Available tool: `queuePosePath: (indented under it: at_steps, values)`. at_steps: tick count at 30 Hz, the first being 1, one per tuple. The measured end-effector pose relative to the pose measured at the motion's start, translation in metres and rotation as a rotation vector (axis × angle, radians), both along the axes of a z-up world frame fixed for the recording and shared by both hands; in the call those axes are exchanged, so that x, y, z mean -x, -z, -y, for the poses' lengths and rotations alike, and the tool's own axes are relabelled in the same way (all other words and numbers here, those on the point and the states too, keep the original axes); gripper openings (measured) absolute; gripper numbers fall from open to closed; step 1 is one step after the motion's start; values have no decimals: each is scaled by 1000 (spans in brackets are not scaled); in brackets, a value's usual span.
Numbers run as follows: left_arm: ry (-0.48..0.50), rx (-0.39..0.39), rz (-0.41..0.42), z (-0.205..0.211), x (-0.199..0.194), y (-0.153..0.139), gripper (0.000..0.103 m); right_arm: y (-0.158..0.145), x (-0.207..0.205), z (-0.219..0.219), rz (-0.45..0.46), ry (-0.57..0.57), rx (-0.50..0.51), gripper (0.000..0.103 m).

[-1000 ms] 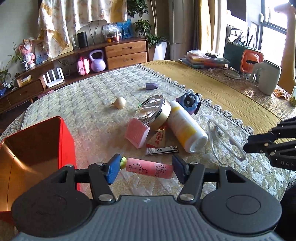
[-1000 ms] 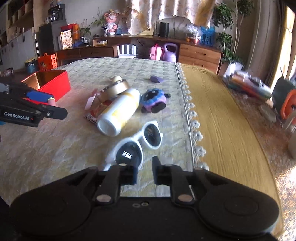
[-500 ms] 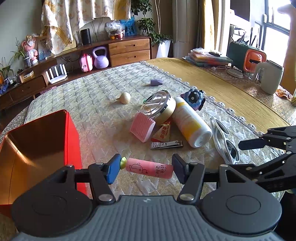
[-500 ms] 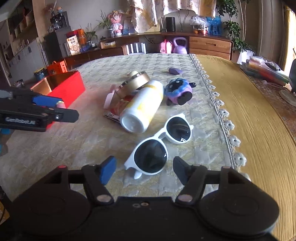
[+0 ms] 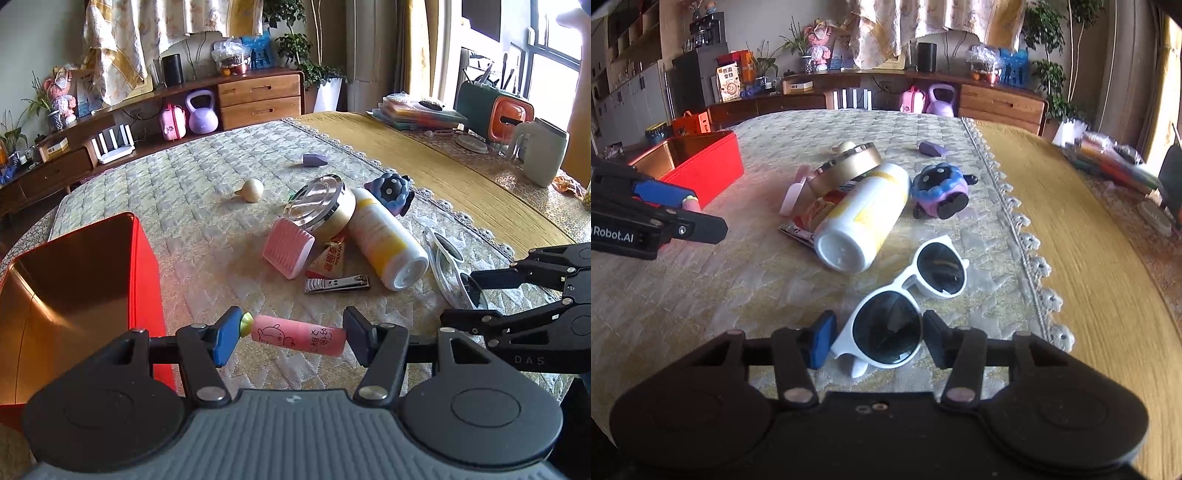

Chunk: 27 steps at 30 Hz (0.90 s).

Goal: Organize rigid objects
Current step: 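Lift and carry the pink tube and sunglasses with both tools over the red tin box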

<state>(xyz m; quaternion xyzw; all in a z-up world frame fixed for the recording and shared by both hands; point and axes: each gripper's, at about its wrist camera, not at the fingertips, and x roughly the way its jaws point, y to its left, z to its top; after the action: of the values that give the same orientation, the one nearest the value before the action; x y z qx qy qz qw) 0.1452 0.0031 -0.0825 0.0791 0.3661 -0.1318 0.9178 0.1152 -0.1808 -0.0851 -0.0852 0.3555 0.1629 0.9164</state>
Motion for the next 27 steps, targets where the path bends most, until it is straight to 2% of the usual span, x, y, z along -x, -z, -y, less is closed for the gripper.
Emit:
queuePosePath:
  at_steps: [7,10,13,19,27]
  values:
    - [-16,3,11,-3,0,-5,60,-17,16,-2,87,-42,65,46]
    - [-22,9,16,-4,1,-8,60,-25,17,4,94,-26,47,40]
    - [-23,7,24,-3,2,-11,60,-32,14,10,85,-15,19,39]
    - [-19,4,32,-2,6,-13,60,-22,12,16,58,13,-7,38]
    - [-36,18,49,-8,5,-22,60,-44,24,20,154,31,-3,38]
